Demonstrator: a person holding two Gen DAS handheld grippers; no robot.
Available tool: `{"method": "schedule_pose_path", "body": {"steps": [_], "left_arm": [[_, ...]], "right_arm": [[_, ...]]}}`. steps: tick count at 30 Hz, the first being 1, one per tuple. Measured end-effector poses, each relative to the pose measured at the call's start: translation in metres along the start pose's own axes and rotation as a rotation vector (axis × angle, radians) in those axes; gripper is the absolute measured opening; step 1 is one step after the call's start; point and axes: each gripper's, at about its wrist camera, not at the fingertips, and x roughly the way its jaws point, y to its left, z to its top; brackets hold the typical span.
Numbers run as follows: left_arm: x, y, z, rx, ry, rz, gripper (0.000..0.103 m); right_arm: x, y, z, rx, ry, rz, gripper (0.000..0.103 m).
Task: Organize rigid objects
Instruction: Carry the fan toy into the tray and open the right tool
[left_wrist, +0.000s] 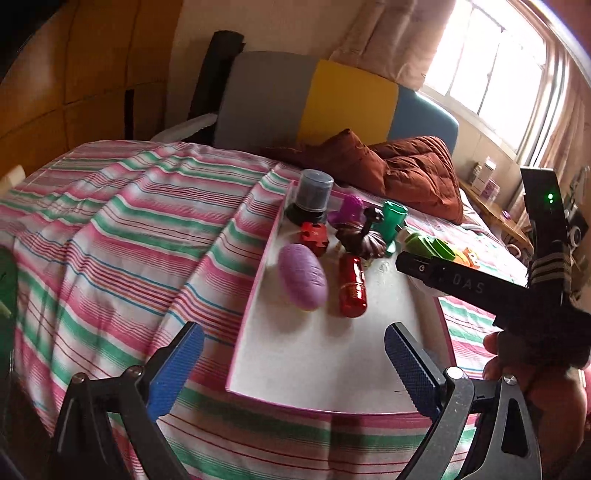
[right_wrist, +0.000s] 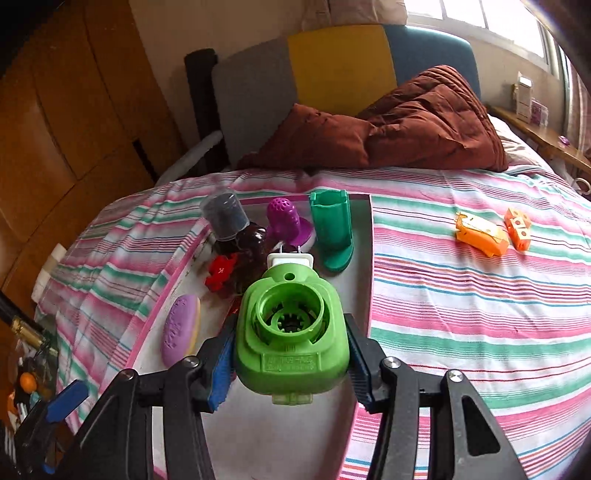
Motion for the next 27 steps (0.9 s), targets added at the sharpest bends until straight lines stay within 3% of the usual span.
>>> {"method": "schedule_pose_path", "body": {"steps": [11,17,22,27], "left_arm": [[-0.005,0.018,0.002,-0.072,-0.015,0.007,0.099],[-0.004,0.020,0.002,-0.077,-0.007,0.006,0.099],[-0.003,0.017,0.000,-0.076,-0.001,-0.003,0.099],[-0.003,0.012,-0.002,-0.057,0.005,-0.009,0.099]], "right_arm": [[0.028,0.013,0.006,0.014,0.020,-0.232,0.053],[0.028,0.003,0.002,0.033,0.045,-0.161,0.053],[0.005,-0.010,-0.008,0.073,0.013,-0.072,0.053],[-0.016,-0.013,-0.011,0.062,-0.024,-0.039,0.053]]}}
